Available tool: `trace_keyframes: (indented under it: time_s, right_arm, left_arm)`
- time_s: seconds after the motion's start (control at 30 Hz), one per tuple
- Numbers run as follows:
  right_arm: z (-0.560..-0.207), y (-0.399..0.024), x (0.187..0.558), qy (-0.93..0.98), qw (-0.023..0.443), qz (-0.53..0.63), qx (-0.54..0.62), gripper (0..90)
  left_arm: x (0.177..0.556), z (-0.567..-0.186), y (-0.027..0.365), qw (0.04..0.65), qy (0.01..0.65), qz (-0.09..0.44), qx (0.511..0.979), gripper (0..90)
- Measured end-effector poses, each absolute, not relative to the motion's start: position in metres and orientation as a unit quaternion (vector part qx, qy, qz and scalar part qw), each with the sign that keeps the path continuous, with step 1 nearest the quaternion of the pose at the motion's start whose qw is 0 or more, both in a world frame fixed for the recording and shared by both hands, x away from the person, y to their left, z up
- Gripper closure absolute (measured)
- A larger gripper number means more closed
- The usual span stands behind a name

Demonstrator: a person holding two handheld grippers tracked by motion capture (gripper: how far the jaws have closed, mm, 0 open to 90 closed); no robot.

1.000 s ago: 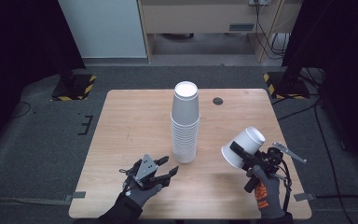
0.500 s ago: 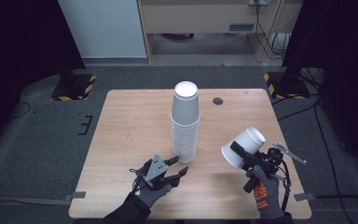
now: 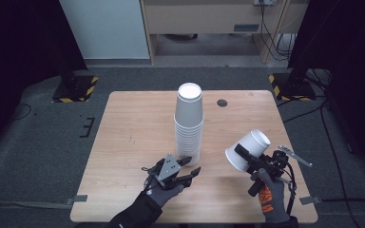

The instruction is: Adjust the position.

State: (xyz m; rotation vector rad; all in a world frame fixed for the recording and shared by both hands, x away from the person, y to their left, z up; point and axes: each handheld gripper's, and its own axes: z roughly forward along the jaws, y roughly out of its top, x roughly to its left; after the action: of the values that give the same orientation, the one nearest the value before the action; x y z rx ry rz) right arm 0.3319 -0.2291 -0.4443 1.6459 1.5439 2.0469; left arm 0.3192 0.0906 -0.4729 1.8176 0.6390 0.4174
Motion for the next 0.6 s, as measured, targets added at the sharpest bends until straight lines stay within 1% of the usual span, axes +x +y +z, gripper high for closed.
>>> trace_keyframes:
  time_s: [0.6]
  right_arm:
    - [-0.445, -0.228, 0.332, 0.508, 0.042, 0.671, 0.539, 15.3]
  left_arm:
    - [0.326, -0.468, 0.06, 0.565, 0.25, 0.174, 0.767, 50.2]
